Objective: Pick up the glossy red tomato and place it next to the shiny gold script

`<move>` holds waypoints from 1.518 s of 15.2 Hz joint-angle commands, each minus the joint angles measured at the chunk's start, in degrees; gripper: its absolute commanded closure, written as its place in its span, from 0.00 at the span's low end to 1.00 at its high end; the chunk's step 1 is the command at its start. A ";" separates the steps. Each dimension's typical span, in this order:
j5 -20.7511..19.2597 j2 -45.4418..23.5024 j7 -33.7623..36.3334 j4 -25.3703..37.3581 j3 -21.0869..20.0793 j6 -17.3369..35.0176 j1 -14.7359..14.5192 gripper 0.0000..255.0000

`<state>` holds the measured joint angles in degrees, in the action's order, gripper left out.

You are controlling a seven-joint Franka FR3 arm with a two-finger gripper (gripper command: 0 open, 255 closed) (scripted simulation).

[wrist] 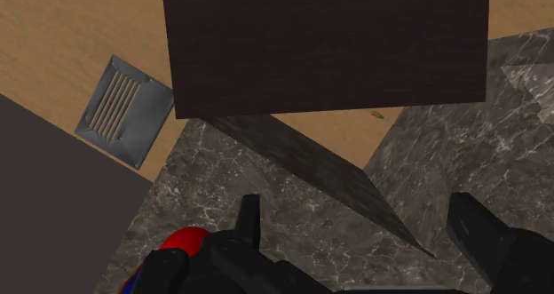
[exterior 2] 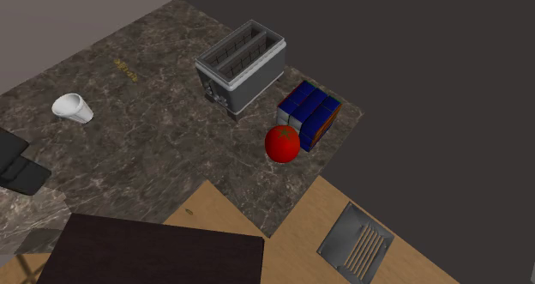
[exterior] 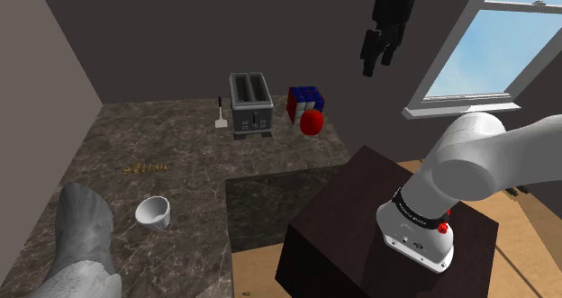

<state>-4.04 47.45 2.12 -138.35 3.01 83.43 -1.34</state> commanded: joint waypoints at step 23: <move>2.16 -42.51 5.92 6.94 9.17 35.63 6.55 0.00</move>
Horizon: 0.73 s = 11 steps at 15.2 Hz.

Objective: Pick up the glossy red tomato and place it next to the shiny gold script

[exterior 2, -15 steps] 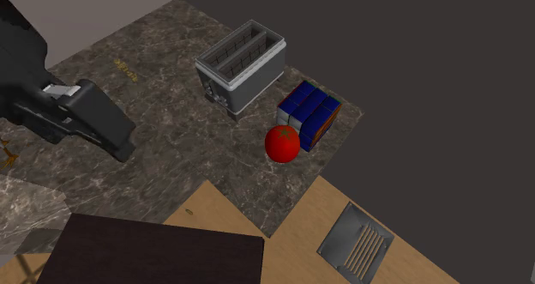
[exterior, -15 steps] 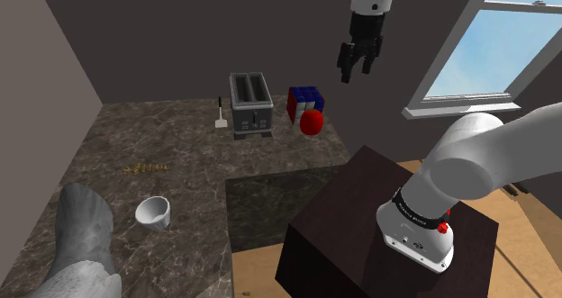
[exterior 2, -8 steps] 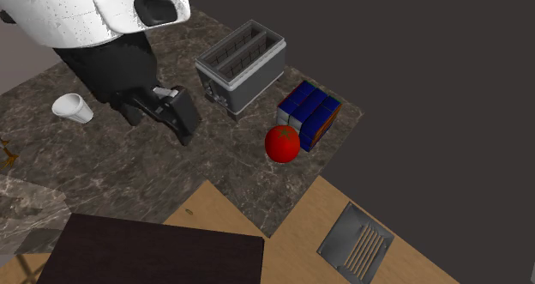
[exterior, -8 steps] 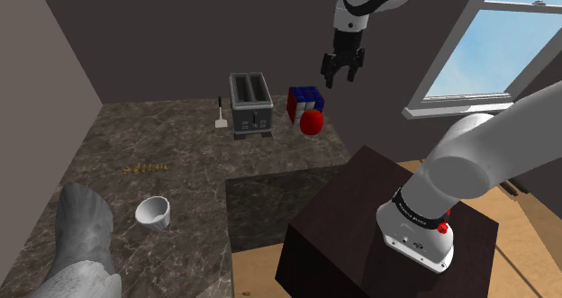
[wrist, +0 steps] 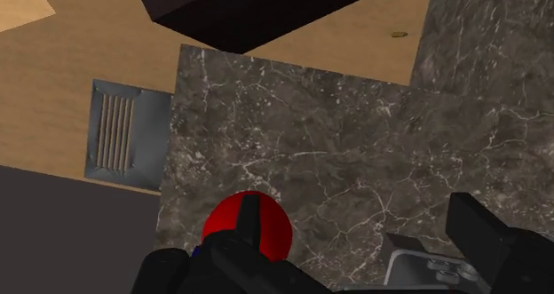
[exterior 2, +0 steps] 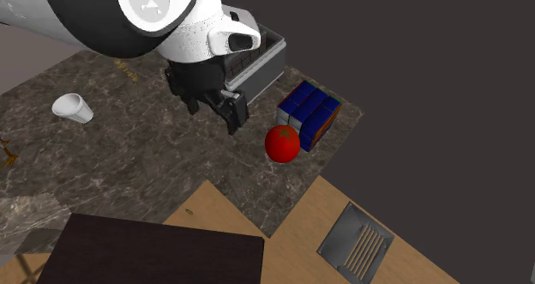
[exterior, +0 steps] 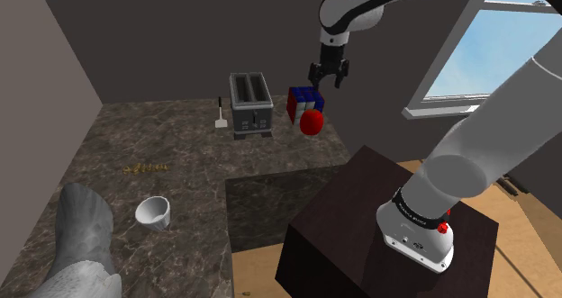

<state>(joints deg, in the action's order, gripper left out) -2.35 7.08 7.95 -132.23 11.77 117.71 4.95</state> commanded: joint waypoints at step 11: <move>8.54 -26.07 -0.78 16.14 2.87 9.09 4.66 0.00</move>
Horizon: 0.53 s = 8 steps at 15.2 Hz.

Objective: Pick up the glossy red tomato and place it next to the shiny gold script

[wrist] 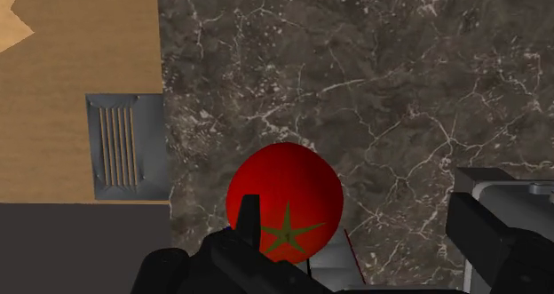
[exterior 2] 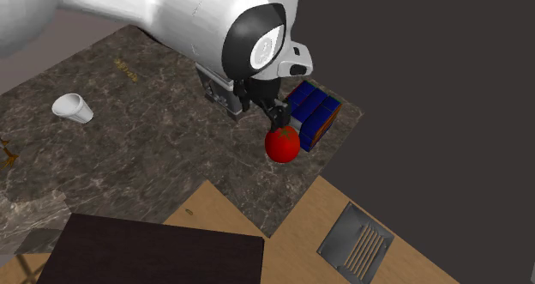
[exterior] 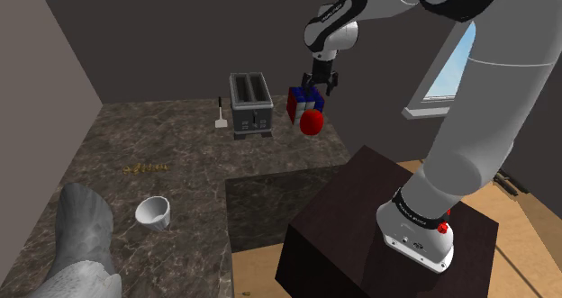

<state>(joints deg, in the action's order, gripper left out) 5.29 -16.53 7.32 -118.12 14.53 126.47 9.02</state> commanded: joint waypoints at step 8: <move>6.22 -18.25 0.15 16.32 -0.13 1.10 5.55 0.00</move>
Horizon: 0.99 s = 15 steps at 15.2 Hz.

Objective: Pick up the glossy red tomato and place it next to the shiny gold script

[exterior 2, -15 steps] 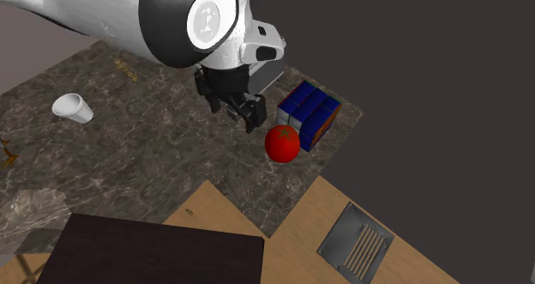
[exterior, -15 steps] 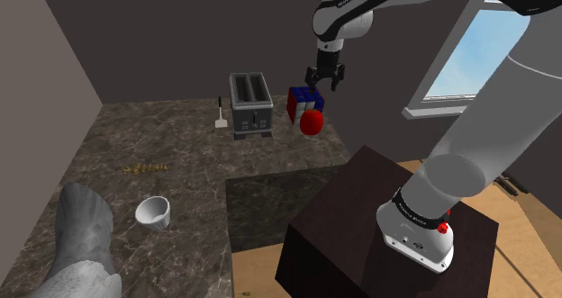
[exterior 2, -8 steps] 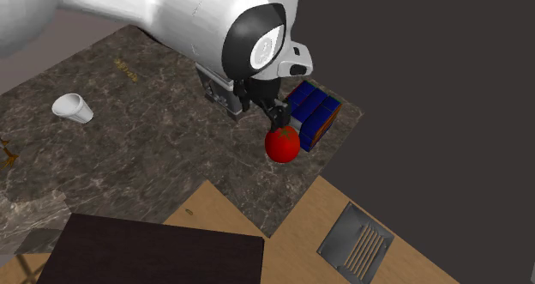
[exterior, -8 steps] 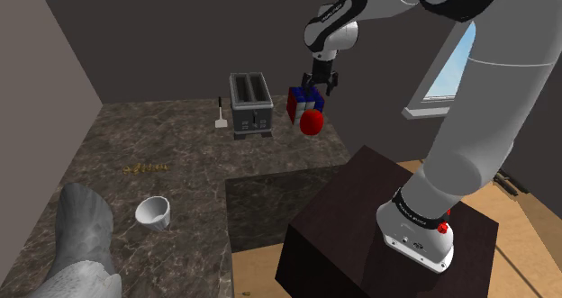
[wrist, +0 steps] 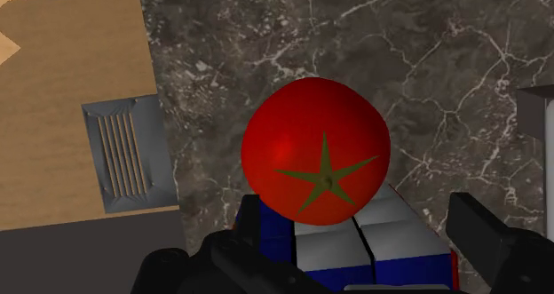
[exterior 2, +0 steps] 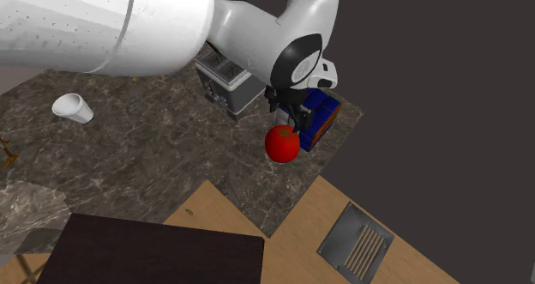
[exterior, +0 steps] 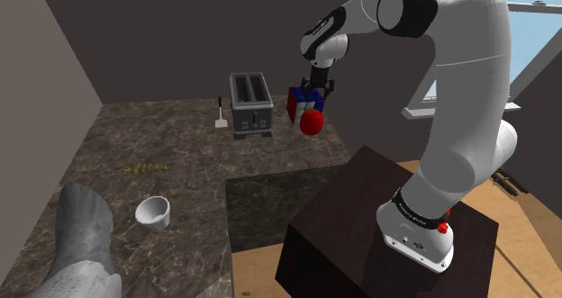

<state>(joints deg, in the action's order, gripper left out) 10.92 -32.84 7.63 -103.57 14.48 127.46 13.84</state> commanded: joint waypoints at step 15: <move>1.70 -5.36 -0.85 0.82 -0.95 4.43 1.17 0.00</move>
<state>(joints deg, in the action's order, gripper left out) 12.62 -38.20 6.78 -102.75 13.53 131.89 15.01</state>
